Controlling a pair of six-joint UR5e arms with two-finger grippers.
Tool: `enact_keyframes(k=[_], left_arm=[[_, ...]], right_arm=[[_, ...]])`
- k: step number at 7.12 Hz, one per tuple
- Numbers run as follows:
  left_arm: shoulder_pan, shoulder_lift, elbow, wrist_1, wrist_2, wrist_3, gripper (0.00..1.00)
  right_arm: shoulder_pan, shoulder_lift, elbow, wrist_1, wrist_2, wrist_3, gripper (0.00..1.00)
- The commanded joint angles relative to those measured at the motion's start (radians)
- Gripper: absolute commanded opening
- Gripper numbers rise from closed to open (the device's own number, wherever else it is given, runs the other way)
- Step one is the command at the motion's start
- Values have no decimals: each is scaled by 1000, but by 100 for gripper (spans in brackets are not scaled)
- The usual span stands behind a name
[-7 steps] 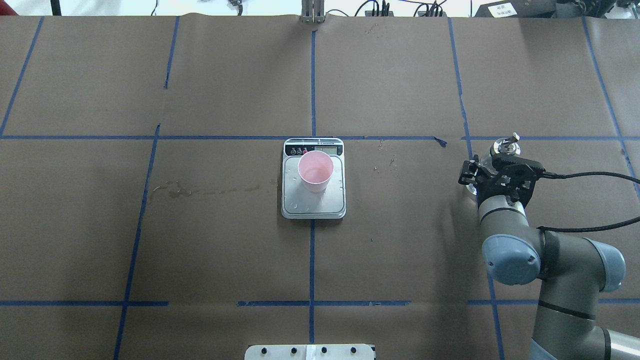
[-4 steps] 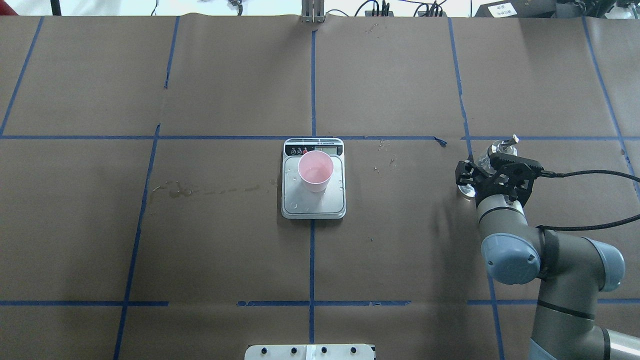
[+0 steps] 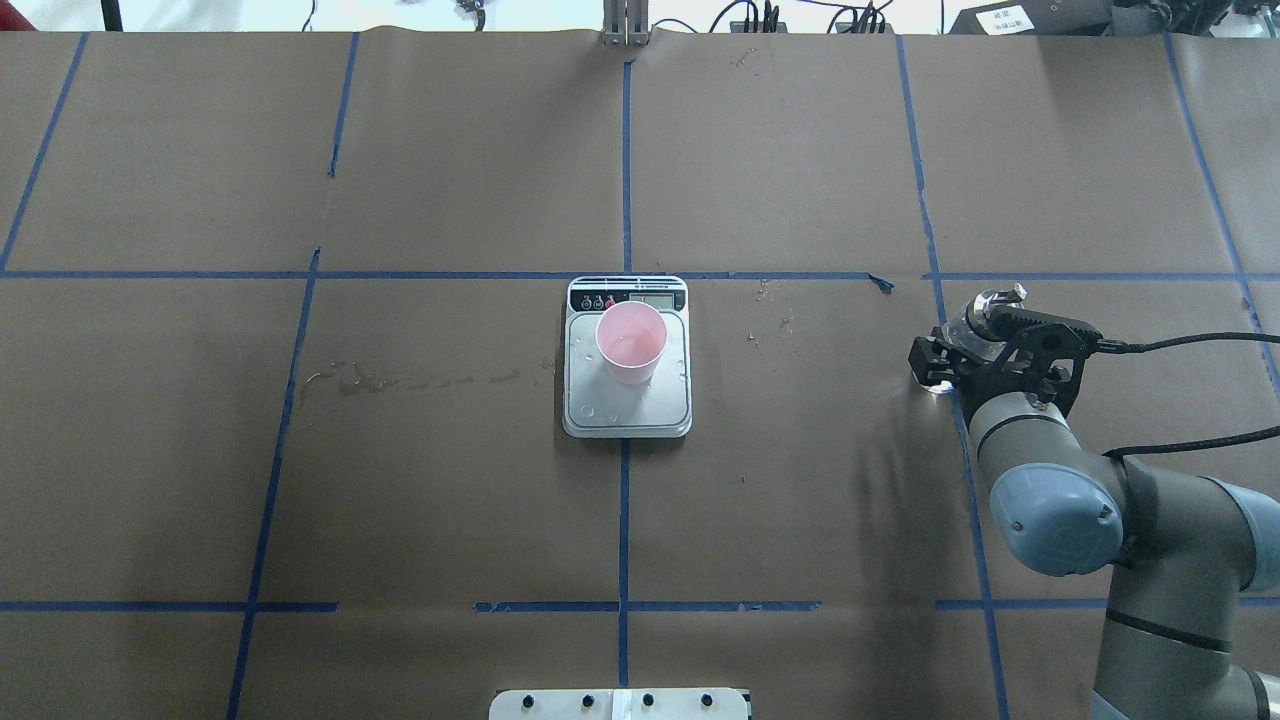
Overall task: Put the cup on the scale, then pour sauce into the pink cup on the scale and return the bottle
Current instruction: 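Lower the bottle to its original spot with the right gripper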
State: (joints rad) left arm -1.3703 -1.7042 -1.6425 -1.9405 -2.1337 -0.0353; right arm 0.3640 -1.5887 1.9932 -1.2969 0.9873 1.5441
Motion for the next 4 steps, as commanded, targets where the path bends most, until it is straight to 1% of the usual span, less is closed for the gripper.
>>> enact_keyframes(k=[1,2,4], left_arm=[[-1,-2,-2,0,-2,0,100],[-1,-2,-2,0,-2,0,100],[0,-2,-3,0,-2,0,100]], right_arm=[[1,-63,77,-2,133,-77,100],[3,-62,119,-4,228,-79,100],[4,-63,163,-5,324,-85,100]])
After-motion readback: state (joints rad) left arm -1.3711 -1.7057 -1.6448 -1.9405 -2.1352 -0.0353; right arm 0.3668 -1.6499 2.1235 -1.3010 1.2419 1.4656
